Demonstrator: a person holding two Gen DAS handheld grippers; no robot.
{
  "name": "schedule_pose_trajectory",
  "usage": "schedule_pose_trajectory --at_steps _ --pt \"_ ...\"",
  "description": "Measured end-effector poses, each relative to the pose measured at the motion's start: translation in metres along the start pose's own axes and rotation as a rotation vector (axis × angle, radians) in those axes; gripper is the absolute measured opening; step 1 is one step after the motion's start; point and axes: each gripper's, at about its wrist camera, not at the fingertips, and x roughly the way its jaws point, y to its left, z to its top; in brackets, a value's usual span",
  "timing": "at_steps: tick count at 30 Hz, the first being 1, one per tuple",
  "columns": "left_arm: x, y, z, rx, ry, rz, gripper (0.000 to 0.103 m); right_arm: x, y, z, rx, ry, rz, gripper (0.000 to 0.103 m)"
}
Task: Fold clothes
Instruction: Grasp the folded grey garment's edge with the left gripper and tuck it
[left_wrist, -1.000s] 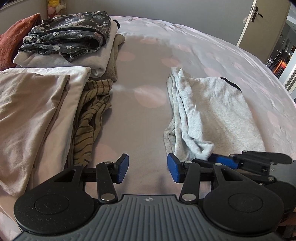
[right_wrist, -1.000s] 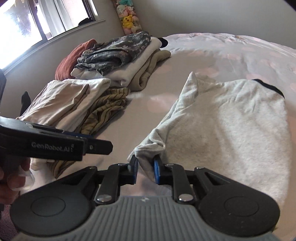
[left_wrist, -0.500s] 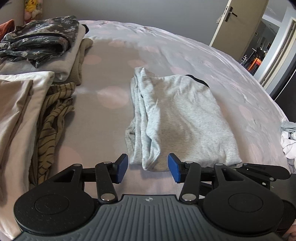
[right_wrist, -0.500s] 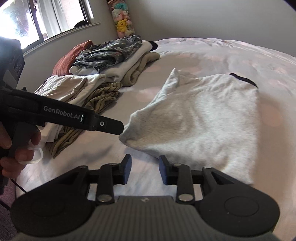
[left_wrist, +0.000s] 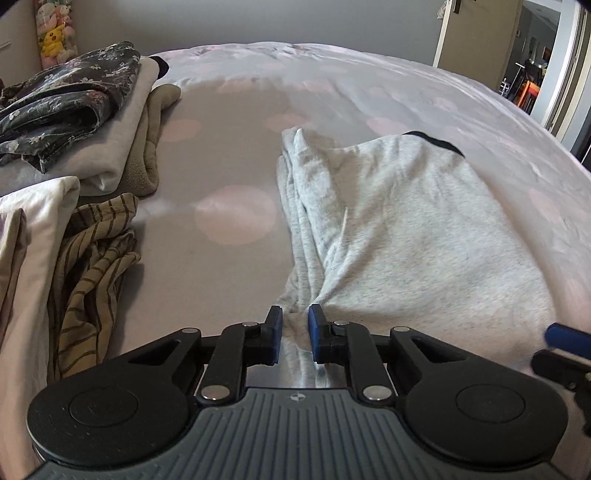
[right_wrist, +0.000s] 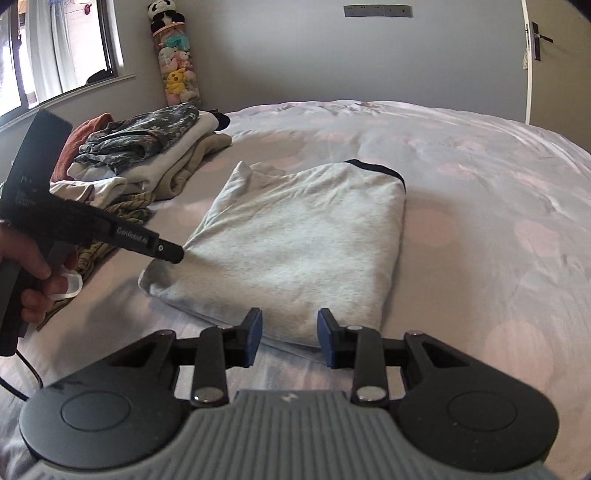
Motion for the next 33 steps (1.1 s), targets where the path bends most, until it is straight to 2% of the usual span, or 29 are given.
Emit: schedule_pose_trajectory --at_steps 4,7,10,11,12,14,18,22,25,27,29,33 --pt "-0.005 0.014 0.001 -0.08 -0.007 -0.006 0.017 -0.006 -0.01 -0.002 0.021 0.0 -0.048 0.036" --pt "-0.023 0.022 0.0 -0.136 -0.024 0.018 0.017 -0.013 -0.011 -0.005 0.002 0.039 -0.108 0.037" --pt "-0.043 0.031 -0.008 -0.223 -0.036 -0.049 0.019 -0.011 -0.01 -0.011 -0.011 0.081 -0.145 0.037" --pt "-0.048 0.031 -0.01 -0.236 -0.04 -0.061 0.024 -0.01 -0.01 -0.012 -0.013 0.088 -0.158 0.036" --pt "-0.053 0.028 -0.013 -0.239 -0.047 -0.073 0.033 -0.009 -0.009 -0.013 -0.014 0.093 -0.17 0.036" --pt "-0.058 0.02 -0.017 -0.221 -0.057 -0.094 0.045 -0.007 -0.01 -0.012 -0.011 0.09 -0.186 0.036" --pt "-0.053 -0.001 -0.022 -0.158 -0.043 -0.096 0.045 -0.003 -0.012 -0.014 -0.003 0.09 -0.201 0.036" --pt "-0.045 -0.004 -0.028 -0.164 -0.022 -0.069 0.041 -0.001 -0.016 -0.014 0.022 0.081 -0.2 0.036" --pt "-0.036 0.003 -0.032 -0.183 -0.01 -0.083 0.025 0.002 -0.017 -0.015 0.029 0.07 -0.194 0.035" --pt "-0.033 0.005 -0.034 -0.192 -0.008 -0.092 0.014 0.005 -0.017 -0.015 0.027 0.064 -0.184 0.026" --pt "-0.03 0.004 -0.037 -0.191 -0.009 -0.085 0.011 0.006 -0.015 -0.015 0.016 0.063 -0.181 0.009" --pt "-0.025 0.007 -0.041 -0.217 -0.001 -0.083 0.01 0.007 -0.018 -0.017 0.025 0.086 -0.195 0.006"
